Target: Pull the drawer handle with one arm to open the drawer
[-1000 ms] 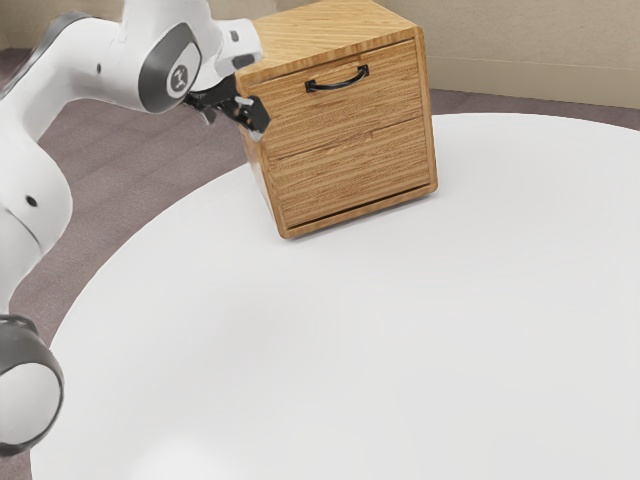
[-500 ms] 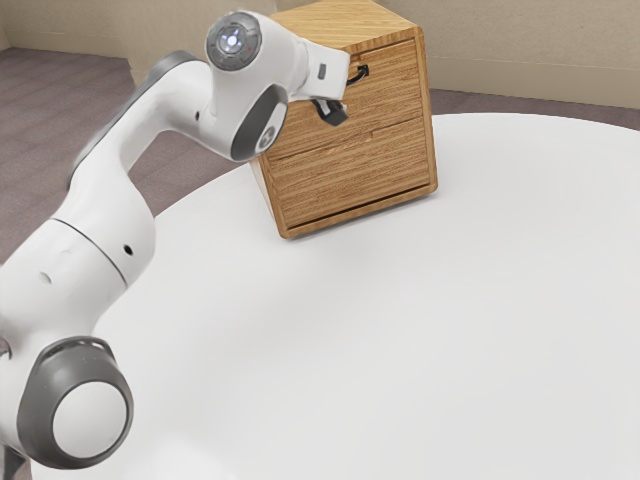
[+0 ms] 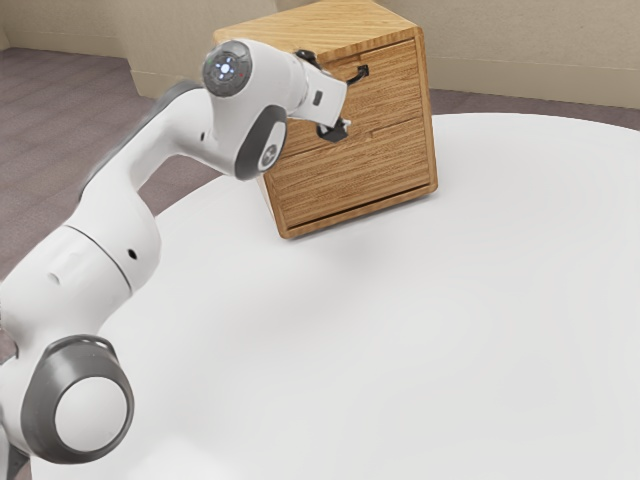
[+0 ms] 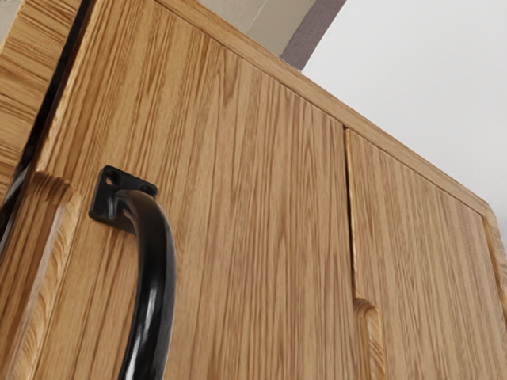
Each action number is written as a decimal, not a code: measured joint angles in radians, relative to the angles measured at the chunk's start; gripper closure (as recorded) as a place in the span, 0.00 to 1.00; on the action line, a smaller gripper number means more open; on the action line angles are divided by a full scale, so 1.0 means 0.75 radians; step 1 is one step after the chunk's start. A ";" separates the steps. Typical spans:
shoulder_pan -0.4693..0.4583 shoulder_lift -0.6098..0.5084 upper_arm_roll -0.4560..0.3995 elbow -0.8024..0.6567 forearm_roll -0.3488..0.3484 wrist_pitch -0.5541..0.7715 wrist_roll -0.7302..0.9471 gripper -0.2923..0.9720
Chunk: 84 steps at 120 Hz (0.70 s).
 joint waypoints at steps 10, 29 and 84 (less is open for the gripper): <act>0.005 0.002 0.002 -0.023 -0.018 0.005 0.027 0.21; 0.005 -0.005 0.009 -0.050 -0.056 0.012 0.069 0.20; -0.173 -0.162 0.284 -0.237 -0.081 -0.044 -0.012 0.22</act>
